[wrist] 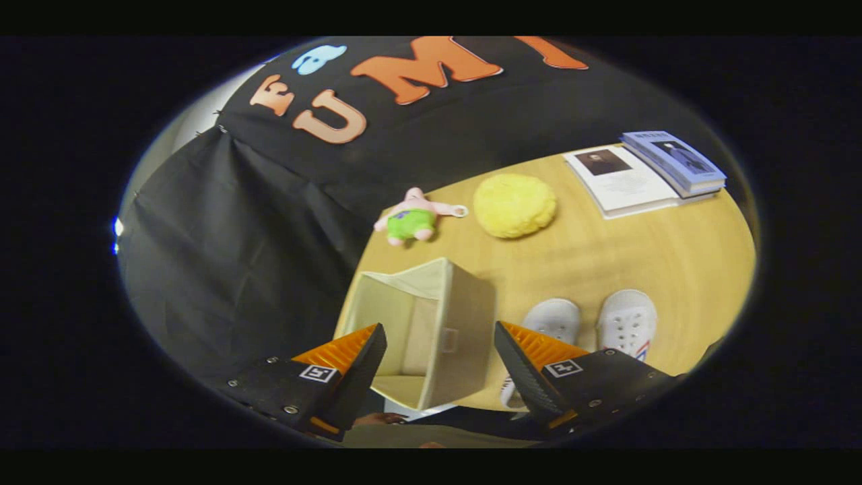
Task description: Open the storage box then place both shoes into the box .Put the left shoe in first, then the right shoe, with the right side of both shoes facing outward in a uniform manner.
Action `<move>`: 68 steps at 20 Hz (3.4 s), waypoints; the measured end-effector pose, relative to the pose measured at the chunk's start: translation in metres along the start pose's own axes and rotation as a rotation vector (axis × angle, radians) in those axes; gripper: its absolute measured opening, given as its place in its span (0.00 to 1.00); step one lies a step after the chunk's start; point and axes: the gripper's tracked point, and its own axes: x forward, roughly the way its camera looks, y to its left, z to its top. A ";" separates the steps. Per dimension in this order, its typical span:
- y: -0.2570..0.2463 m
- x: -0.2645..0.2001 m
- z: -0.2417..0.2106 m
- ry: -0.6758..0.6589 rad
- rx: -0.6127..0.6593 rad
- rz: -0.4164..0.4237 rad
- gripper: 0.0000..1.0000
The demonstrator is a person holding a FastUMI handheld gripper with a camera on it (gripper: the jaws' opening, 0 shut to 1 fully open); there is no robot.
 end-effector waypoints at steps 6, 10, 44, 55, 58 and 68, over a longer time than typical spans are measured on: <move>-0.095 0.021 -0.073 0.158 0.008 -0.183 0.96; -0.123 0.042 -0.109 0.249 0.001 -0.264 0.87; 0.009 -0.001 0.020 -0.012 0.130 0.133 0.05; 0.066 0.051 -0.030 0.092 -0.137 0.143 0.05; 0.061 0.060 -0.044 0.126 -0.246 0.088 0.05; 0.072 0.038 -0.022 0.035 -0.188 0.171 0.39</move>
